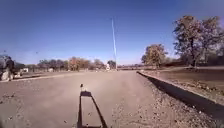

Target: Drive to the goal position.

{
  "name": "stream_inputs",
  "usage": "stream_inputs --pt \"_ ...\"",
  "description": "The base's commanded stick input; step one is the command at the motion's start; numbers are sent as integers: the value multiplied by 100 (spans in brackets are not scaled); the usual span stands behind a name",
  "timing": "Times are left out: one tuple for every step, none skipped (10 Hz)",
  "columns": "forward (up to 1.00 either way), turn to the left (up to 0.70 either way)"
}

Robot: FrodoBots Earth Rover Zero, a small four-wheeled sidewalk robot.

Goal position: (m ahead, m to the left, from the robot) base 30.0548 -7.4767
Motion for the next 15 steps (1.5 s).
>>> stream_inputs --pt "50 0" --pt "50 0" --pt "50 0" --pt "50 0" --pt "50 0" --pt "50 0" --pt "50 0" --pt "50 0" --pt "50 0" --pt "50 0" --pt "50 0" --pt "50 0" --pt "50 0" --pt "50 0" --pt "50 0"
